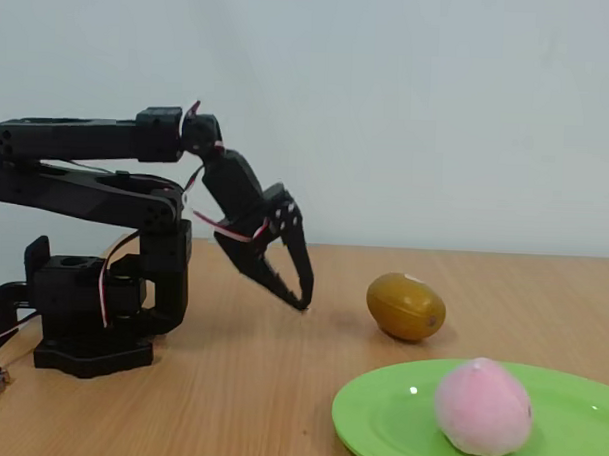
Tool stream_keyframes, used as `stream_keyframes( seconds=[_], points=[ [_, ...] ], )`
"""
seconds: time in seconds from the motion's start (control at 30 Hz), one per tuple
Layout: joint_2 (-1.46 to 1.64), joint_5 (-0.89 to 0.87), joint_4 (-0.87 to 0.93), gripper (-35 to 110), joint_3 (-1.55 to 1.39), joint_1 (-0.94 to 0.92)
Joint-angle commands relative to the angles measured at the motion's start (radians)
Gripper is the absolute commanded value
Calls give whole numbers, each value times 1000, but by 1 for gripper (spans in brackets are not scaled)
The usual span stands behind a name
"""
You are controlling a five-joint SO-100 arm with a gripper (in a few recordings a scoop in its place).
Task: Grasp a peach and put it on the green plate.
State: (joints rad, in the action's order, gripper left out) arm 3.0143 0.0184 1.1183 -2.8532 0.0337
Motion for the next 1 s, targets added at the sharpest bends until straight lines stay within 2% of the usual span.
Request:
stream_keyframes(
  seconds=[0.0, 0.27, 0.97],
  points=[
    [52, -29, 25, -8, -38, 8],
    [176, -55, 103, -8, -110, 26],
    [282, -26, 121, -8, -242, -23]
  ],
)
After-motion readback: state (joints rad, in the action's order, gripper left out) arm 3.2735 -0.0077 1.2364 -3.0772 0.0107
